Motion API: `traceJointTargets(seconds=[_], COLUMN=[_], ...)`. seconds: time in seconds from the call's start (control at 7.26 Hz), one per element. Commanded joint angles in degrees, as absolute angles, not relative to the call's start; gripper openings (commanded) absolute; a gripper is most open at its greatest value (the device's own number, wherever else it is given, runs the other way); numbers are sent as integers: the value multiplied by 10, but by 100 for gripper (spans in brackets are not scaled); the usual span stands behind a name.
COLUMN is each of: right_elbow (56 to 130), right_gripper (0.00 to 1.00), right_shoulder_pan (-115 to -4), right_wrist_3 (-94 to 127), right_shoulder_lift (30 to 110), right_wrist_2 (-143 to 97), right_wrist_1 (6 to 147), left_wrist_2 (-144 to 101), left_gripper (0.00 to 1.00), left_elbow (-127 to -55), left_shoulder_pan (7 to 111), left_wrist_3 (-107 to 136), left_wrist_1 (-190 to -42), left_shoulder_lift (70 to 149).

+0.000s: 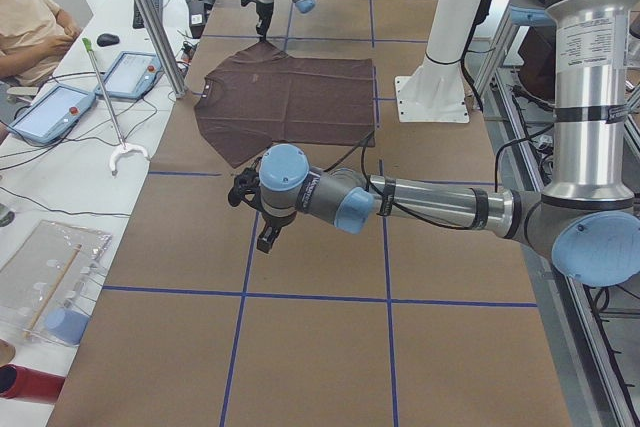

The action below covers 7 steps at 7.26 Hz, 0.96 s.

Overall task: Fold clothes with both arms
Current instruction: 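Move the right gripper over the shirt's chest and sleeve nearest it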

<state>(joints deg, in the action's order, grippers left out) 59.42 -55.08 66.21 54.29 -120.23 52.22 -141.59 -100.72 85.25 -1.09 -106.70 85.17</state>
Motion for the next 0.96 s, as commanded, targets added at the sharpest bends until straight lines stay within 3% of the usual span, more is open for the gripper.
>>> traceJointTargets(seconds=[0.0,0.41,0.83], right_elbow=[595,592,515], right_gripper=[0,0,0], right_shoulder_pan=[-550,-491,-475], right_wrist_3=[664,717,720], right_shoulder_lift=[530,452,378], right_wrist_2=[-1203,-1151,-1120], right_wrist_1=[527,528,527], left_wrist_2=[-1416,-1416,-1417], left_gripper=[100,100,100], left_elbow=[-1005,-1011,-1012], left_shoulder_pan=[853,853,853], left_wrist_3=[-11,-8,-7], left_wrist_1=[-1067,-1068,-1068], left_shoulder_lift=[852,853,853])
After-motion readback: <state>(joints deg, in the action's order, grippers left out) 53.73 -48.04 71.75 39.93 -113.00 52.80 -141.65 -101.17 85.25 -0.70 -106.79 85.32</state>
